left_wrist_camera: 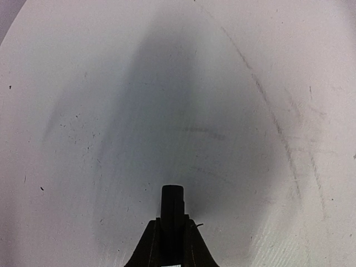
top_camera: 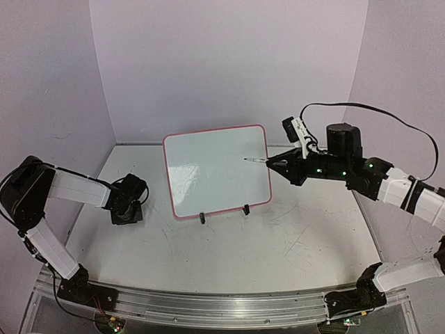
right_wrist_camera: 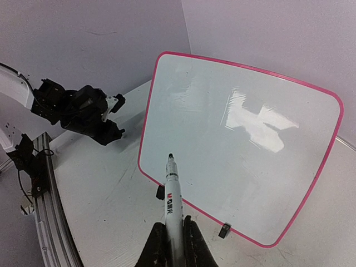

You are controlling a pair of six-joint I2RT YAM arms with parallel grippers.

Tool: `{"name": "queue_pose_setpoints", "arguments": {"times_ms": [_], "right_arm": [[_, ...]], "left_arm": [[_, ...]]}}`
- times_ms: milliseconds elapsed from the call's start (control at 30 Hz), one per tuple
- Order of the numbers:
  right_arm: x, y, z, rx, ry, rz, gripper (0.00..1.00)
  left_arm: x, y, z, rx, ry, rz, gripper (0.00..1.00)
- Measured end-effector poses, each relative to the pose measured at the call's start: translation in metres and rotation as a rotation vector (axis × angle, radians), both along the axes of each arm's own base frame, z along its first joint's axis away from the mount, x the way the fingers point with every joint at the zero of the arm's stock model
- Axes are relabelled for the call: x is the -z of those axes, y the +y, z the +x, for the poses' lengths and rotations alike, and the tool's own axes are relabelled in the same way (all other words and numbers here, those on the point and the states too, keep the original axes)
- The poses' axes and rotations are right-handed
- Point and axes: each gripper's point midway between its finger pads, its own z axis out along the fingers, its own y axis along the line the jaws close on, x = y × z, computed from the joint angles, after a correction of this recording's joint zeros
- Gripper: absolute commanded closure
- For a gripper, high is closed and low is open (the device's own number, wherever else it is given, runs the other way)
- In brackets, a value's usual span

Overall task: Write a sentence on the whiteboard
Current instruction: Put down the pen cap at the corner of the board.

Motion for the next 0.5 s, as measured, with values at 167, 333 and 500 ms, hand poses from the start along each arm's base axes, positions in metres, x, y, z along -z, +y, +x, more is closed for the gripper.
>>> {"name": "queue_pose_setpoints", "arguments": {"times_ms": [167,333,500], "right_arm": [[-0.0005,0.0005,0.0003,0.006,0.013,0.016,1.0],[0.0052,0.0001,-0.0001,0.013,0.037,0.02,1.0],[0.0048,0.0002,0.0002,0.016,0.042,0.026,1.0]], "left_arm": [[0.0054,-0.0002,-0.0019,-0.003,0.012,-0.003,0.84],[0.0055,-0.0006,-0.002,-0.003,0.012,-0.005,0.8],[0.0054,-0.0006,-0.0019,-0.003,0.011,-0.005,0.78]]}}
